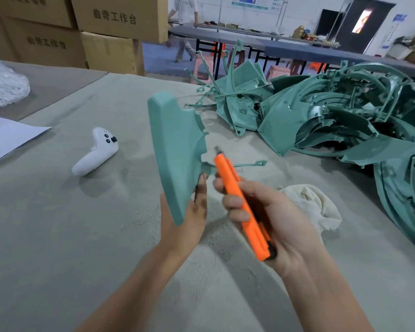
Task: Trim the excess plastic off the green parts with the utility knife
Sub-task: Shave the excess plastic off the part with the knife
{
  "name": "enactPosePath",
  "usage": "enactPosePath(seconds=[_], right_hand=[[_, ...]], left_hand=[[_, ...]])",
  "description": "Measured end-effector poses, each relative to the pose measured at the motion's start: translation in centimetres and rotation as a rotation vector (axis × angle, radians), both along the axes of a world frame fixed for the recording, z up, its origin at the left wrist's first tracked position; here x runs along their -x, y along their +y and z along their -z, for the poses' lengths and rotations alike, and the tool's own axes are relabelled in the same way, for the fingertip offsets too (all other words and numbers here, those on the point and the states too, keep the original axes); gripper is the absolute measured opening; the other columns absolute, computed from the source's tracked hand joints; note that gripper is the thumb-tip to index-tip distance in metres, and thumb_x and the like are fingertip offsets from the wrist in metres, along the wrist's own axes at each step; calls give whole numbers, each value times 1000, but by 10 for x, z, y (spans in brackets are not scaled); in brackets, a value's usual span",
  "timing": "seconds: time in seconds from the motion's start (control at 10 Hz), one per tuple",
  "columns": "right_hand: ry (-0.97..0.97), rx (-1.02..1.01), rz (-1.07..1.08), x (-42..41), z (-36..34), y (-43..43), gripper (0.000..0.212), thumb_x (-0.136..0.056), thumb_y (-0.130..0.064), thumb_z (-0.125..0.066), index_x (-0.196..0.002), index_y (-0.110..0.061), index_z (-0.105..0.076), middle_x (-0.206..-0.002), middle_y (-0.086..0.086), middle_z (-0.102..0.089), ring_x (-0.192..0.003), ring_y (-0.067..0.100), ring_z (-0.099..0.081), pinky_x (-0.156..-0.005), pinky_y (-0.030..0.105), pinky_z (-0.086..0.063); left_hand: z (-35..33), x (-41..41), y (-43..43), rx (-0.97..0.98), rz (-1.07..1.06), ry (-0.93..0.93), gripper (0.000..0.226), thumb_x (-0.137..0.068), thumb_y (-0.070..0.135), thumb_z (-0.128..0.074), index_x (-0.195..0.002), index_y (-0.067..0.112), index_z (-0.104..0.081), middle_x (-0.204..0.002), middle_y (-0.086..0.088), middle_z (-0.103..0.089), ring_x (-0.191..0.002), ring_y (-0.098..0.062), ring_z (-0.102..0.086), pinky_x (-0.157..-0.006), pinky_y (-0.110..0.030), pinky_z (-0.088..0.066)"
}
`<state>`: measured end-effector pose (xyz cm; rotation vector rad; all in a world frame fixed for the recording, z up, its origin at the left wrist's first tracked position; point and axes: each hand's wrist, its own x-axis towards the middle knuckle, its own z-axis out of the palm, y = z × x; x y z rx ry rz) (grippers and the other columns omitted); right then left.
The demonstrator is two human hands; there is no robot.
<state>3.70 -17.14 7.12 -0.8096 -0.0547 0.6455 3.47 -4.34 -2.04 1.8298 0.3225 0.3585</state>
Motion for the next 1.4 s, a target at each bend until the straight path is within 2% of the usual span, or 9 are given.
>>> enactPosePath(seconds=[0.1,0.2,0.3,0.4,0.7,0.8,1.0,1.2,1.4], right_hand=[[-73,71,163,-10,-3,-17,28,-84,-6,-50,-92,6,-74,-76,9,-58,-50,9,-47,-40,16,-41],[-313,296,451,-18,-4,-36,28,-96,-3,-46,-105,-9,-71,-83,12,-70,-56,12,-53,-44,19,-43],[-494,405,674,-25,-8,-57,31,-96,-4,-48,-103,-22,-72,-92,13,-73,-58,15,-56,-47,23,-46],[-580,455,787,-34,-10,-73,32,-94,-4,-52,-111,-26,-68,-87,8,-73,-57,16,-57,-49,25,-47],[-1168,930,588,-34,31,-29,46,-90,-6,-67,-116,-44,-60,-87,-26,-67,-68,2,-61,-56,12,-46],[-1160,944,534,-35,43,-17,39,-92,-10,-64,-113,-43,-60,-83,-11,-66,-65,9,-55,-58,22,-46],[-1109,953,506,-37,54,-11,35,-94,-6,-61,-125,-22,-64,-91,0,-68,-71,19,-56,-65,44,-49],[-1176,1021,609,-36,54,-9,36,-92,-5,-63,-123,-22,-65,-84,-3,-69,-72,20,-64,-65,42,-53],[-1264,945,567,-32,50,-4,29,-92,-3,-64,-116,-18,-67,-64,-4,-50,-57,11,-42,-54,13,-32]], left_hand=[[-19,-2,-5,15,-138,-34,52,-98,51,-37,-130,18,-61,-134,-1,-59,-128,-18,-50,-88,-12,-32],[-31,-7,2,56,-307,-285,23,-88,27,-64,-68,22,-74,-74,6,-75,-81,-12,-71,-86,-28,-52],[-30,-11,15,296,-249,-338,24,-66,18,-57,-43,22,-53,-43,9,-50,-39,-9,-45,-47,-24,-40],[-34,-14,26,481,-222,-372,29,-64,11,-54,-40,24,-44,-41,11,-32,-35,-7,-27,-43,-28,-19],[-25,-18,28,508,15,-241,40,-97,19,-53,-59,17,-39,-43,11,-26,-38,-9,-26,-41,-21,-26],[-27,-17,23,478,78,-265,55,-100,17,-49,-45,26,-48,-43,10,-28,-39,-9,-26,-40,-20,-26],[-30,-14,18,420,166,-327,45,-93,33,-49,-49,26,-47,-45,3,-32,-42,-13,-25,-43,-24,-24],[-27,-12,13,397,201,-328,36,-93,36,-49,-63,16,-51,-51,1,-37,-44,-13,-28,-45,-24,-25],[-27,-11,9,445,204,-321,37,-92,36,-51,-59,19,-50,-50,1,-38,-43,-12,-29,-44,-21,-27]])
